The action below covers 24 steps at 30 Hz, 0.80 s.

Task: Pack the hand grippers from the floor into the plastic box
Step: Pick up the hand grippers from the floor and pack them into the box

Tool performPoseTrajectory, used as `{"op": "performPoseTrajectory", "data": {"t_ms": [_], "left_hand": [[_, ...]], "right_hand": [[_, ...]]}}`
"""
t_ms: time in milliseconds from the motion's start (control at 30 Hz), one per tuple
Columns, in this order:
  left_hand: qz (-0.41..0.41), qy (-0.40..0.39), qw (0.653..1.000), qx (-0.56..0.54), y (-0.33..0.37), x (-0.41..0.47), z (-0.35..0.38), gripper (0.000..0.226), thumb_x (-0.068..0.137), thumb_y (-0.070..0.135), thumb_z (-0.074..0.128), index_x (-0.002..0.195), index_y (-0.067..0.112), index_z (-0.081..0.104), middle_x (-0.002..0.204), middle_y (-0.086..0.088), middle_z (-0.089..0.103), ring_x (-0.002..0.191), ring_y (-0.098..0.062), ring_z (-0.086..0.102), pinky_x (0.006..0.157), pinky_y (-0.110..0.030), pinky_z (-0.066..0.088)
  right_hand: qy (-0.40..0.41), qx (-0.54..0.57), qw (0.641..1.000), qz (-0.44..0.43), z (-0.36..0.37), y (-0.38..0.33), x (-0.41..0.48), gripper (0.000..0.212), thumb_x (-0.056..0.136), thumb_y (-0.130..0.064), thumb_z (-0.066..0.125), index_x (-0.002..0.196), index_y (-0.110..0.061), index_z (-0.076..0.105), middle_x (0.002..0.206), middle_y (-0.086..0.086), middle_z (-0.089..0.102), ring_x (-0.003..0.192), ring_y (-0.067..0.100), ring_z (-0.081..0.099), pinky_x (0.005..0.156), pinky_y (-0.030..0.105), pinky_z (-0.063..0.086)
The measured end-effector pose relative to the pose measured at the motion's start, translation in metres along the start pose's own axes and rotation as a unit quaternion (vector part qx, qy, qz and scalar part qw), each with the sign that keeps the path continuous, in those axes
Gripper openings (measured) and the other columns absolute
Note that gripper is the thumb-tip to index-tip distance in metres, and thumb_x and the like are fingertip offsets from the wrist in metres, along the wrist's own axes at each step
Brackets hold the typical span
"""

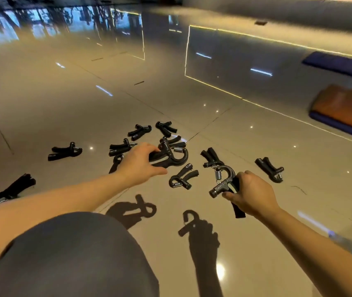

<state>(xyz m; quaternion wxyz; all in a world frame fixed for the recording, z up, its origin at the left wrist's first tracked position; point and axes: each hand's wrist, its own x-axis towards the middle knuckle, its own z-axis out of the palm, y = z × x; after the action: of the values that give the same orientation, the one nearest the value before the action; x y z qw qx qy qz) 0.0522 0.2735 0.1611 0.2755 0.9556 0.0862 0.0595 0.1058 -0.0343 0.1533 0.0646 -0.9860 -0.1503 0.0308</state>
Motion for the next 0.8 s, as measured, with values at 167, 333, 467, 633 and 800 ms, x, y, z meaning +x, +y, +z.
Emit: {"op": "performPoseTrajectory", "data": {"t_ms": [167, 333, 467, 633, 800], "left_hand": [[0.11, -0.056, 0.992, 0.022, 0.12, 0.011, -0.023, 0.056, 0.074, 0.046, 0.086, 0.12, 0.024, 0.063, 0.108, 0.009, 0.057, 0.099, -0.01, 0.057, 0.081, -0.024, 0.048], [0.188, -0.091, 0.977, 0.034, 0.244, 0.006, 0.003, 0.056, 0.074, 0.047, 0.086, 0.118, 0.022, 0.064, 0.107, 0.005, 0.058, 0.096, -0.012, 0.058, 0.076, -0.022, 0.048], [0.237, -0.134, 0.962, 0.021, 0.335, -0.014, 0.046, 0.052, 0.076, 0.045, 0.085, 0.117, 0.019, 0.066, 0.102, 0.004, 0.061, 0.091, -0.01, 0.06, 0.071, -0.02, 0.048], [0.255, -0.171, 0.951, 0.022, 0.421, -0.044, 0.097, 0.044, 0.076, 0.039, 0.087, 0.109, 0.017, 0.068, 0.094, 0.003, 0.064, 0.079, -0.007, 0.061, 0.064, -0.019, 0.05], [0.25, -0.187, 0.949, 0.043, 0.461, -0.064, 0.143, 0.037, 0.077, 0.037, 0.087, 0.103, 0.022, 0.064, 0.086, 0.01, 0.059, 0.075, -0.003, 0.057, 0.059, -0.015, 0.042]], "right_hand": [[0.032, 0.011, 0.998, 0.058, -0.087, 0.08, -0.059, 0.043, 0.078, -0.058, 0.074, 0.095, -0.022, 0.057, 0.089, -0.003, 0.057, 0.076, 0.018, 0.058, 0.067, 0.037, 0.054], [0.046, 0.043, 0.991, 0.12, -0.138, 0.169, -0.126, 0.043, 0.075, -0.053, 0.08, 0.098, -0.022, 0.06, 0.09, -0.004, 0.061, 0.08, 0.015, 0.06, 0.075, 0.039, 0.058], [0.045, 0.053, 0.979, 0.19, -0.159, 0.236, -0.177, 0.042, 0.074, -0.054, 0.08, 0.095, -0.026, 0.057, 0.087, -0.005, 0.062, 0.079, 0.014, 0.061, 0.075, 0.037, 0.058], [0.049, 0.039, 0.972, 0.228, -0.17, 0.305, -0.222, 0.039, 0.076, -0.053, 0.079, 0.092, -0.024, 0.059, 0.08, -0.003, 0.063, 0.074, 0.016, 0.062, 0.071, 0.039, 0.06], [0.033, 0.035, 0.968, 0.247, -0.167, 0.353, -0.236, 0.041, 0.074, -0.057, 0.079, 0.09, -0.024, 0.06, 0.078, -0.002, 0.065, 0.072, 0.017, 0.064, 0.072, 0.041, 0.06]]}}
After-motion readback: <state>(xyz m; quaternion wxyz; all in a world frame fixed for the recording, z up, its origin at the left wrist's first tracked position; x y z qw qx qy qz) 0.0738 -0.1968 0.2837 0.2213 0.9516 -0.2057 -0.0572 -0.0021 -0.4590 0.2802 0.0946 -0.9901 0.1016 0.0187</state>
